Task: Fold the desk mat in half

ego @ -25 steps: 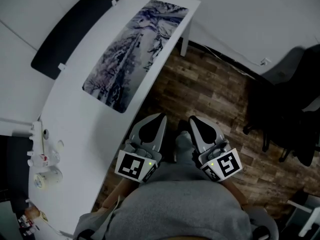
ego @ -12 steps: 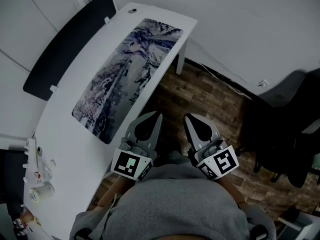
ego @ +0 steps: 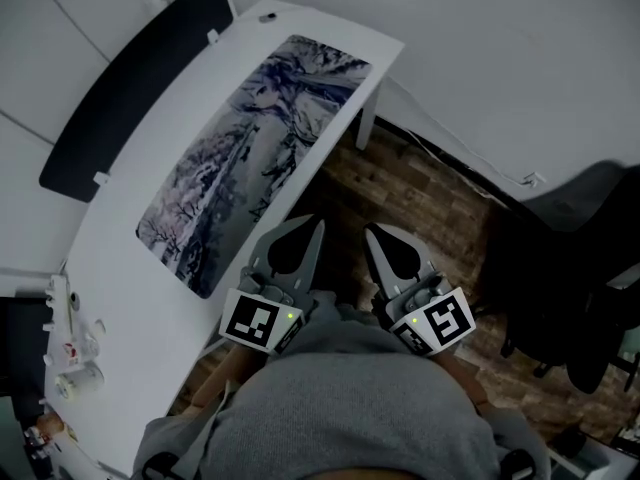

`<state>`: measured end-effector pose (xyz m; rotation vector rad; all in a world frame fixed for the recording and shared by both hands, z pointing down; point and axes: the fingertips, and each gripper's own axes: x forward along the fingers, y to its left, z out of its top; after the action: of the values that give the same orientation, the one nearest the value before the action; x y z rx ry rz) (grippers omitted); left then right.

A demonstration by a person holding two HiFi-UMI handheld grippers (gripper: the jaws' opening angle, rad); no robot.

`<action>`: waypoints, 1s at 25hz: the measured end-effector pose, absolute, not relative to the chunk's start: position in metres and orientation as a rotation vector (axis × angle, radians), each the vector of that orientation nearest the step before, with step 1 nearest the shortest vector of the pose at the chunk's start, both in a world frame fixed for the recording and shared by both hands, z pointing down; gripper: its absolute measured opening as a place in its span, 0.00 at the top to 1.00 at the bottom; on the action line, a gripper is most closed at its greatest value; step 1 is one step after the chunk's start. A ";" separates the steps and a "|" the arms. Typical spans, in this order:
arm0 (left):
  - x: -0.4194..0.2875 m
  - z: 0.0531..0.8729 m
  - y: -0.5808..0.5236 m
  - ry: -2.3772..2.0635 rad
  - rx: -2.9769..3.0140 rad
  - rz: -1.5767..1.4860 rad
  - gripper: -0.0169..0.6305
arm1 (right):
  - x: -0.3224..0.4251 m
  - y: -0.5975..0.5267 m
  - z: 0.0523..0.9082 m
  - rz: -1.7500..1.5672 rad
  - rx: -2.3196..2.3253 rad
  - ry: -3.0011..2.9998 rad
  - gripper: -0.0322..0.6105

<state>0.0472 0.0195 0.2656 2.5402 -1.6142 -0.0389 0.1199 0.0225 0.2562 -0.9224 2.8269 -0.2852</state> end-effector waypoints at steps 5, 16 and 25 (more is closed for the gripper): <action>0.047 0.258 0.007 -1.616 2.555 -0.063 0.97 | 0.118 0.016 0.252 -0.339 -0.921 2.851 0.95; 0.050 0.262 0.001 -1.675 2.530 -0.056 0.97 | 0.122 0.008 0.261 -0.371 -0.863 2.865 0.95; 0.041 0.269 -0.053 -1.658 2.538 -0.070 0.97 | 0.118 -0.041 0.267 -0.345 -0.884 2.876 0.95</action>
<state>0.0410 -0.0535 0.2688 2.5376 -1.6584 -0.0703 0.1178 -0.0413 0.2671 -0.8844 2.8758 -0.3454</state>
